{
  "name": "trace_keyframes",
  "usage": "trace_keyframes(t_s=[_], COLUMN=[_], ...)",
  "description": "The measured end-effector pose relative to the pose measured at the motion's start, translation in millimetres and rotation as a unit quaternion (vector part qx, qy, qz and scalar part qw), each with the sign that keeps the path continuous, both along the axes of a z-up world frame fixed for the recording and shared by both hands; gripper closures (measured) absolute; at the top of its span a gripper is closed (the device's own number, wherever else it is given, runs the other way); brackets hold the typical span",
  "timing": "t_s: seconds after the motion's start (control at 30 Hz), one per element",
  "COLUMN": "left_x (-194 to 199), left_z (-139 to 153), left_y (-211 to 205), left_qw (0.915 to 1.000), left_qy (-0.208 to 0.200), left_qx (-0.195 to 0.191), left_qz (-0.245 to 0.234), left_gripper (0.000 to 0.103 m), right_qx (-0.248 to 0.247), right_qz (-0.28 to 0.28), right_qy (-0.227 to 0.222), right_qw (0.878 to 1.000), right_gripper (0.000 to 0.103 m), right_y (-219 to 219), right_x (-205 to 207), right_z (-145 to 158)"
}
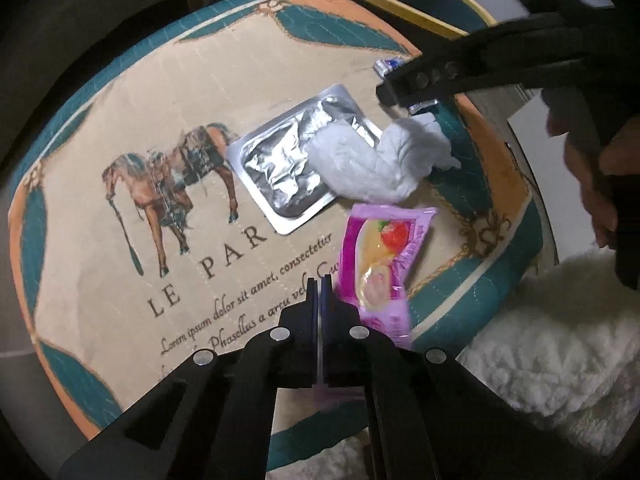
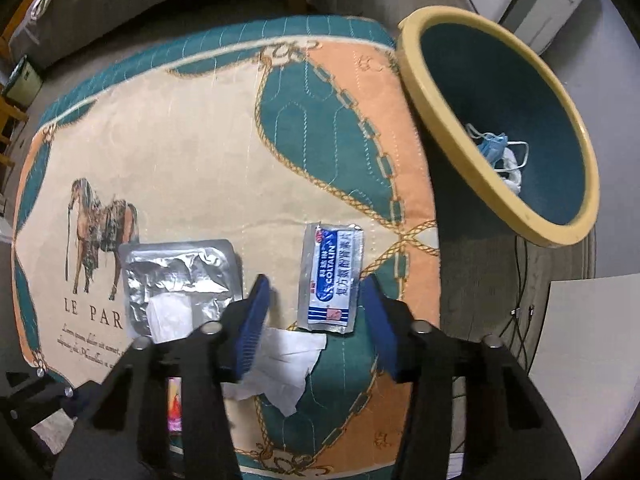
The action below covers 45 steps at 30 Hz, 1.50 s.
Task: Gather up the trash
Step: 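Grasp the pink candy wrapper with left tool while right tool grasps white medicine box, then lift the wrapper and box and carry them over the yellow bin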
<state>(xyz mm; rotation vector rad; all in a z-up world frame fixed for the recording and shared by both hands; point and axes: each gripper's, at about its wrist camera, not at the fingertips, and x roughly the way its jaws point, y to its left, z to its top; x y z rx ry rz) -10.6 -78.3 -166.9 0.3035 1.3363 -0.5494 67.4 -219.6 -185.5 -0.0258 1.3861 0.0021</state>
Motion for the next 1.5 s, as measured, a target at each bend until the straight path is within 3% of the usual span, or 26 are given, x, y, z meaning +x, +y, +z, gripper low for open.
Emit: trace_keyframes(t_s=[0.07, 0.3, 0.37, 0.47, 0.5, 0.53, 0.6, 0.8, 0.87, 0.9, 0.93, 1.03, 1.2, 1.33, 1.5], left_x=[3, 12, 14, 8, 7, 5, 1, -12, -15, -14, -13, -8, 3, 15, 36], left_z=[8, 27, 25, 19, 19, 19, 21, -2, -8, -10, -11, -2, 41, 70, 106], left_y=[-1, 7, 8, 0, -3, -5, -13, -35, -39, -40, -40, -40, -28, -21, -24], left_qw=[0.9999, 0.9982, 0.9986, 0.999, 0.9989, 0.9987, 0.9987, 0.9992, 0.9987, 0.9987, 0.9988, 0.9991, 0.9977, 0.9935, 0.9862], left_qy=[-0.013, -0.015, -0.015, -0.015, -0.014, -0.015, -0.023, -0.013, -0.005, 0.004, 0.006, -0.007, -0.06, -0.109, -0.155], left_qx=[-0.01, -0.052, -0.043, -0.037, -0.04, -0.045, -0.046, 0.005, 0.011, 0.01, 0.01, 0.004, -0.029, -0.031, -0.045], left_qz=[0.0, 0.026, 0.026, 0.019, 0.02, 0.016, 0.004, -0.037, -0.049, -0.05, -0.048, -0.042, -0.012, 0.006, 0.034], left_gripper=[0.101, 0.102, 0.099, 0.07, 0.047, 0.036, 0.035, 0.036, 0.063, 0.082, 0.092, 0.094, 0.094, 0.094, 0.094], right_qx=[0.001, 0.016, 0.018, 0.022, 0.023, 0.024, 0.023, 0.027, 0.031, 0.035, 0.038, 0.047, 0.064, 0.084, 0.07], right_qz=[0.003, -0.005, -0.006, -0.005, -0.005, -0.005, -0.006, -0.015, -0.018, -0.021, -0.022, -0.024, -0.025, -0.025, -0.015], right_qy=[0.003, -0.013, -0.022, -0.028, -0.029, -0.03, -0.032, -0.034, -0.037, -0.039, -0.04, -0.048, -0.088, -0.119, -0.163], right_qw=[1.0, 1.0, 1.0, 0.999, 0.999, 0.999, 0.999, 0.999, 0.999, 0.998, 0.998, 0.997, 0.994, 0.989, 0.984], right_gripper=[0.071, 0.072, 0.072, 0.072, 0.072, 0.072, 0.072, 0.072, 0.072, 0.072, 0.072, 0.072, 0.072, 0.072, 0.072], right_y=[-1, -11, -11, -10, -10, -9, -9, -16, -18, -20, -21, -23, -27, -32, -41], right_x=[0, 0, 0, 1, 1, 0, -2, -1, 0, 0, 0, 1, 4, 6, 9], right_z=[-2, 7, 11, 15, 16, 17, 19, 22, 23, 24, 25, 31, 60, 82, 110])
